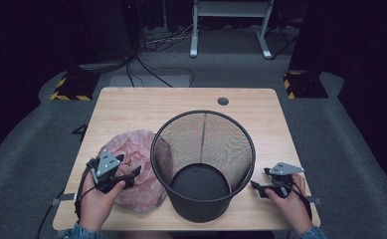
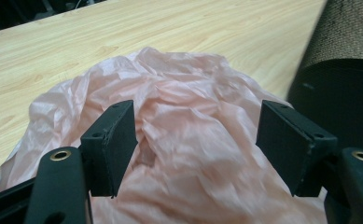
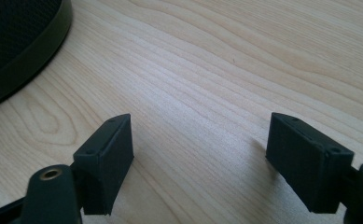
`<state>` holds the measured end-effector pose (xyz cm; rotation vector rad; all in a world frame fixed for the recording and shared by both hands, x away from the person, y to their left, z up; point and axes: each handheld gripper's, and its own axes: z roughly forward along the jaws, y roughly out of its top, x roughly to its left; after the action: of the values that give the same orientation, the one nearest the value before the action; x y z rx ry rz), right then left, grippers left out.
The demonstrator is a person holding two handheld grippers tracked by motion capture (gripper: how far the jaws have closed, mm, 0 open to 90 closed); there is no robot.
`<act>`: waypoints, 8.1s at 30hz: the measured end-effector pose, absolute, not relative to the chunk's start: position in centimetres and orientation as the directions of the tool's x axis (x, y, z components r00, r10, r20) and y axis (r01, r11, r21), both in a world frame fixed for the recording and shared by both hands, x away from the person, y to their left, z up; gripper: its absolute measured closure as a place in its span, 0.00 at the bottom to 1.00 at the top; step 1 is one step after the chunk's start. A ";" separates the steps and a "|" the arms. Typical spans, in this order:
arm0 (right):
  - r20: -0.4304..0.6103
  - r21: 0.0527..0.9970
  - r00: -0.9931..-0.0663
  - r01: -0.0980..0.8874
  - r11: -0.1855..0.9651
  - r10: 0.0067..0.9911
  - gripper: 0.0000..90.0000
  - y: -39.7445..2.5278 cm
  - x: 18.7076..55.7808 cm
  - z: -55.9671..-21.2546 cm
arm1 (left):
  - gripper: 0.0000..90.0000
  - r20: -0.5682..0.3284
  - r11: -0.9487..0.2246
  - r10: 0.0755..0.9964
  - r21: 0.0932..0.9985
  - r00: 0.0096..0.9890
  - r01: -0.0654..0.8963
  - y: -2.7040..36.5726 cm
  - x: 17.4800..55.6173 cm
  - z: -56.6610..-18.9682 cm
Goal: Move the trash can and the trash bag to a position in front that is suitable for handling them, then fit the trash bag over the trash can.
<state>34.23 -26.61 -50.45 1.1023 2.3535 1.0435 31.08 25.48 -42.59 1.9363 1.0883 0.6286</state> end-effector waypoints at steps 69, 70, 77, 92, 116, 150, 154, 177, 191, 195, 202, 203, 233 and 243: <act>0.004 0.741 -0.652 0.511 0.436 0.758 0.25 -26.6 34.1 -50.5 | 0.90 -0.126 -0.172 0.888 0.801 0.442 0.574 27.9 33.9 -49.9; 0.005 0.741 -0.654 0.511 0.437 0.757 0.25 -26.5 34.1 -50.5 | 0.91 -0.126 -0.170 0.887 0.806 0.444 0.567 28.0 33.8 -49.7; 0.004 0.741 -0.657 0.508 0.439 0.754 0.25 -26.5 34.2 -50.5 | 0.91 -0.107 -0.172 0.851 0.868 0.513 0.466 28.9 32.8 -48.2; 0.002 0.740 -0.660 0.506 0.443 0.751 0.25 -26.4 34.4 -50.5 | 0.90 -0.073 -0.138 0.818 0.938 0.571 0.317 31.0 31.4 -45.5; 0.002 0.741 -0.661 0.505 0.443 0.750 0.25 -26.3 34.5 -50.5 | 0.90 -0.103 -0.089 0.795 0.955 0.598 0.282 32.5 30.3 -41.7; 0.003 0.741 -0.661 0.505 0.443 0.750 0.25 -26.3 34.5 -50.5 | 0.91 -0.066 -0.114 0.697 0.973 0.714 0.202 33.5 29.6 -33.1; 0.002 0.741 -0.661 0.505 0.443 0.750 0.25 -26.3 34.5 -50.5 | 0.91 -0.066 -0.113 0.680 0.975 0.730 0.193 33.9 29.1 -31.8; 0.002 0.741 -0.662 0.505 0.443 0.750 0.25 -26.3 34.5 -50.5 | 0.91 -0.005 -0.120 0.629 0.987 0.778 0.104 33.0 26.6 -26.7; 0.002 0.741 -0.661 0.505 0.443 0.750 0.25 -26.3 34.4 -50.5 | 0.91 0.014 -0.125 0.547 0.990 0.837 0.064 29.9 27.0 -25.3; 0.002 0.741 -0.661 0.505 0.443 0.750 0.25 -26.3 34.5 -50.5 | 0.91 0.016 -0.127 0.520 0.990 0.854 0.058 28.7 27.4 -25.2; 0.002 0.741 -0.661 0.505 0.443 0.750 0.25 -26.3 34.5 -50.5 | 0.91 0.019 -0.136 0.476 0.989 0.879 0.052 26.6 28.2 -24.9; 0.002 0.741 -0.661 0.505 0.443 0.750 0.25 -26.3 34.5 -50.5 | 0.91 0.020 -0.136 0.469 0.989 0.883 0.050 26.3 28.3 -24.8; 0.087 0.808 -0.616 0.503 0.306 0.783 0.29 -30.9 31.9 -48.3 | 0.90 0.056 -0.267 0.270 0.963 0.961 0.019 13.8 32.1 -23.4; 0.099 0.805 -0.625 0.508 0.307 0.774 0.29 -30.7 31.9 -48.3 | 0.57 0.097 -0.371 0.342 0.928 0.935 0.040 12.2 32.9 -23.8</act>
<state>31.89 -30.67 -48.33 1.1571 2.2718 1.2258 32.95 12.18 -23.77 1.9332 0.2767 0.3262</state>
